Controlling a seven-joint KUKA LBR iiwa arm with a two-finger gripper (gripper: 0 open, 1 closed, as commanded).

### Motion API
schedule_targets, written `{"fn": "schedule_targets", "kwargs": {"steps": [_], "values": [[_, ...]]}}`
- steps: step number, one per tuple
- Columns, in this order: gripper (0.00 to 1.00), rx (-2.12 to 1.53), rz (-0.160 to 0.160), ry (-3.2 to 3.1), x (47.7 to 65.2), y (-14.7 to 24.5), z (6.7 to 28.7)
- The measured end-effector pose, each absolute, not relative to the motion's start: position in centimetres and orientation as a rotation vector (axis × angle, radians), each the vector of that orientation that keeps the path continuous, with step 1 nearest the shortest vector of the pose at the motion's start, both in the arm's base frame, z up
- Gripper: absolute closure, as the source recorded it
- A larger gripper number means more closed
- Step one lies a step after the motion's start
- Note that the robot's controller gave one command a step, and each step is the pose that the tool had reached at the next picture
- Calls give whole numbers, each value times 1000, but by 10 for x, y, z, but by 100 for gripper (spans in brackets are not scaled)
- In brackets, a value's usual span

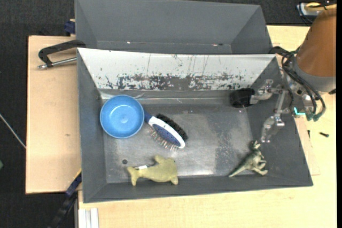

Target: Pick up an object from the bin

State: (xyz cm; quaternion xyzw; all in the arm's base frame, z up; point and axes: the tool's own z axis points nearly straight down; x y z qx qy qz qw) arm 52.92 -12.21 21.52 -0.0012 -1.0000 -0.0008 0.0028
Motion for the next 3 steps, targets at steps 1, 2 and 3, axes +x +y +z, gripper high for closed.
{"fn": "schedule_targets", "kwargs": {"steps": [1,2,3], "values": [[0,141,-8,-3135,510,38,159],[0,481,-4,-3109,573,96,77],[100,475,2,-3111,574,93,79]]}}
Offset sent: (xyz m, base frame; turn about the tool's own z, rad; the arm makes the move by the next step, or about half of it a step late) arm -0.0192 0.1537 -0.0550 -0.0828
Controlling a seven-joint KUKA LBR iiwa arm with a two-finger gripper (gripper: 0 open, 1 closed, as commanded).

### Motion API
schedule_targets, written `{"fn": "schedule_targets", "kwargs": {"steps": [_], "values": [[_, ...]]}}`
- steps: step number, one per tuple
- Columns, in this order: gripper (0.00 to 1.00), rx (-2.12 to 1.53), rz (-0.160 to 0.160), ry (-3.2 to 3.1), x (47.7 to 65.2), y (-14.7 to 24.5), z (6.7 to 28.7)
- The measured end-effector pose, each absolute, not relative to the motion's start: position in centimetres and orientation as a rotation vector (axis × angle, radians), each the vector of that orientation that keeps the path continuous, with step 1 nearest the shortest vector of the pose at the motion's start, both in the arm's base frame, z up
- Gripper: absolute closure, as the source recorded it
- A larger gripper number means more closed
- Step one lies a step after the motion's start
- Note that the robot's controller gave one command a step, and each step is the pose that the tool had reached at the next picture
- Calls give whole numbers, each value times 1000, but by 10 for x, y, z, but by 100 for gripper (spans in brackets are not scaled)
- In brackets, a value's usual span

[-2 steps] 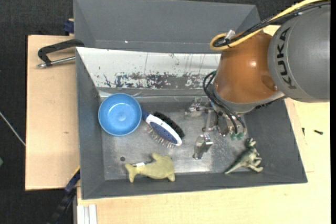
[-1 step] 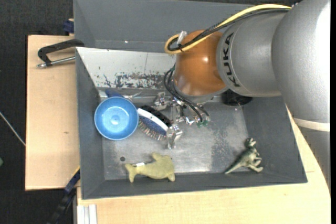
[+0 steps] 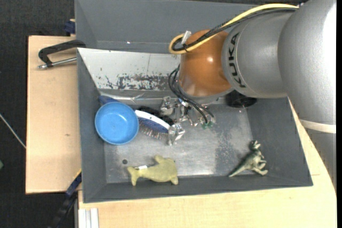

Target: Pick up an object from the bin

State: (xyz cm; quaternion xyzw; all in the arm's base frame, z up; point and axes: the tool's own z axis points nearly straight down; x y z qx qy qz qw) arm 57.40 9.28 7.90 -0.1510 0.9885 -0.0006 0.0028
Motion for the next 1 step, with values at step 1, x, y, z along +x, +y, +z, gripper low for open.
{"fn": "schedule_targets", "kwargs": {"steps": [1], "values": [[100,-515,1,3087,561,93,208]]}}
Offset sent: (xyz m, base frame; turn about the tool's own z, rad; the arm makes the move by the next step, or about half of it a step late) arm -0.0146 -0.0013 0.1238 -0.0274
